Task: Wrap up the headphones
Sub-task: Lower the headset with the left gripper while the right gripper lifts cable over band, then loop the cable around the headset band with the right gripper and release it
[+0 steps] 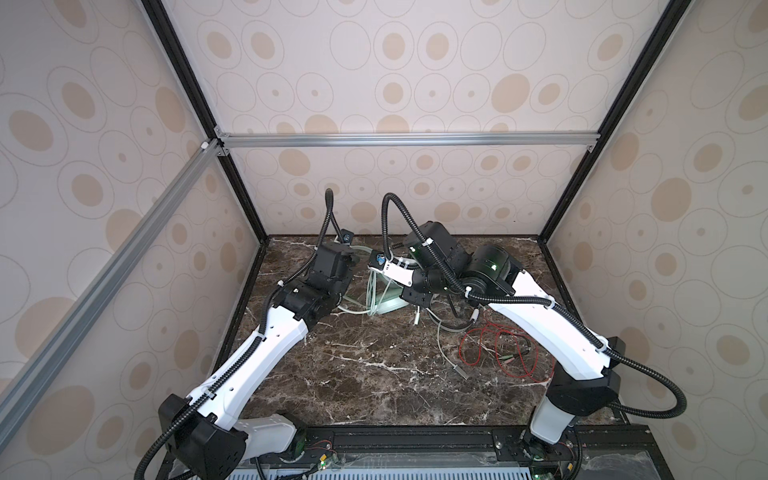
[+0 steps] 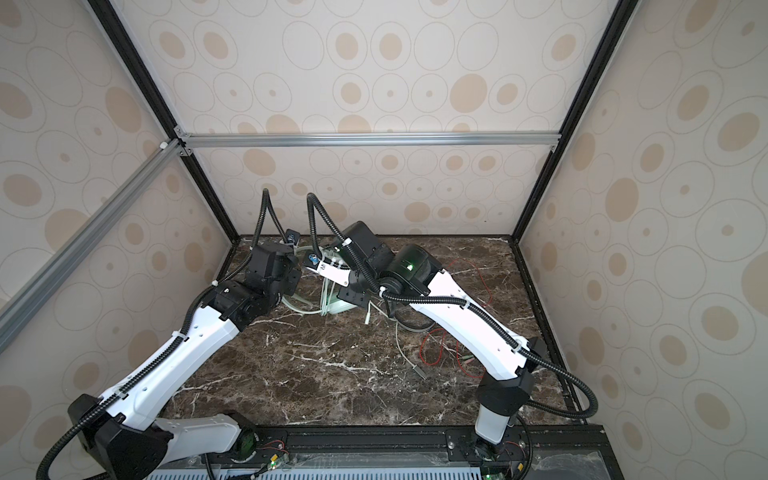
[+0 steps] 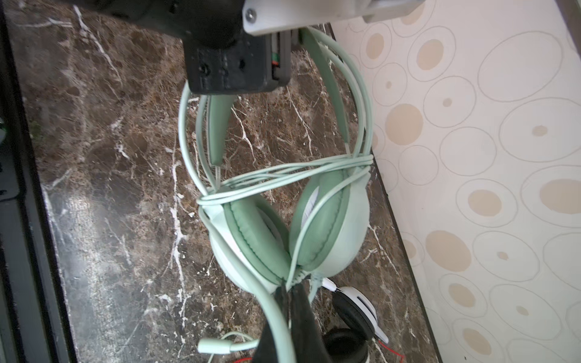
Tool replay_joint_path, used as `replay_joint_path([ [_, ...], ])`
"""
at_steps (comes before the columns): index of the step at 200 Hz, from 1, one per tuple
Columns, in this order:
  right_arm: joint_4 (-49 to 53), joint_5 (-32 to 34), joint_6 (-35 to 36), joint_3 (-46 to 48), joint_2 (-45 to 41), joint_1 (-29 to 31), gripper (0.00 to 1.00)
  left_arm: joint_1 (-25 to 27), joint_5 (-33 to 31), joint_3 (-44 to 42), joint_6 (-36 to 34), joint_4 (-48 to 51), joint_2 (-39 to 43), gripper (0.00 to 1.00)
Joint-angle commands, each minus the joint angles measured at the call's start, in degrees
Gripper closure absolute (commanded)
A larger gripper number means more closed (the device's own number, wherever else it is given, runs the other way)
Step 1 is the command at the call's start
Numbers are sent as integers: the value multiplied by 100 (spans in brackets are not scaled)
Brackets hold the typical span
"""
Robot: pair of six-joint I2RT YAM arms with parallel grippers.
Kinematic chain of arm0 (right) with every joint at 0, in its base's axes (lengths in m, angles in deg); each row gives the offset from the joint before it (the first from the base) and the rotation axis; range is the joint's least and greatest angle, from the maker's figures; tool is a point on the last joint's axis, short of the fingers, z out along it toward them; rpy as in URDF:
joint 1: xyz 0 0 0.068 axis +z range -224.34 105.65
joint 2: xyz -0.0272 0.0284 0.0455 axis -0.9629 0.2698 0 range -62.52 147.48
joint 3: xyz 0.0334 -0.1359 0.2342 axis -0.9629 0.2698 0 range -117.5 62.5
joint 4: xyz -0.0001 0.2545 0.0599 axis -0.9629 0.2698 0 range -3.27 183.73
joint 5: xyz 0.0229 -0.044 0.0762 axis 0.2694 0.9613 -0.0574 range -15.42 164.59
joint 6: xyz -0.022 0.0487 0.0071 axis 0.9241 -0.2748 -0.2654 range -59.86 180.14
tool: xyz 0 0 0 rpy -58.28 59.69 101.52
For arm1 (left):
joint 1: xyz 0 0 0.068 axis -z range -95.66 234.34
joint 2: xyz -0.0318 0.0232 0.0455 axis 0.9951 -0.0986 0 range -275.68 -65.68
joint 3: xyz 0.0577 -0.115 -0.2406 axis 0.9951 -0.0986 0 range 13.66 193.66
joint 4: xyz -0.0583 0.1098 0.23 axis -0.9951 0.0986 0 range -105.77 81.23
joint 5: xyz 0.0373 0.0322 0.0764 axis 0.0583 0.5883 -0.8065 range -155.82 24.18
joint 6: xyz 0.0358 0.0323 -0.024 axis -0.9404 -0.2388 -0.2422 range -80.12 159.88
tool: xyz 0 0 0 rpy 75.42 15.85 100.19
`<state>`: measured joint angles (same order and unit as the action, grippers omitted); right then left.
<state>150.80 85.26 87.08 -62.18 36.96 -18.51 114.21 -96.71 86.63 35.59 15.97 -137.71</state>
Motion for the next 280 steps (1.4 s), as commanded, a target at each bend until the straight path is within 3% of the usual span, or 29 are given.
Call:
replay_joint_path([
  [1, -172, 374, 230, -395, -71, -169, 99, 104, -24, -42, -410, -108, 117, 100],
  [105, -374, -55, 44, -657, 342, -852, 97, 550, 1088, -13, -783, -71, 283, 100],
  [154, -1247, -1002, -444, 198, 77, -1542, 94, 563, 1518, 75, -723, -36, 304, 100],
  [280, -1591, -1527, -425, 894, 24, -2056, 89, 578, 2521, 463, -637, 68, 207, 100],
])
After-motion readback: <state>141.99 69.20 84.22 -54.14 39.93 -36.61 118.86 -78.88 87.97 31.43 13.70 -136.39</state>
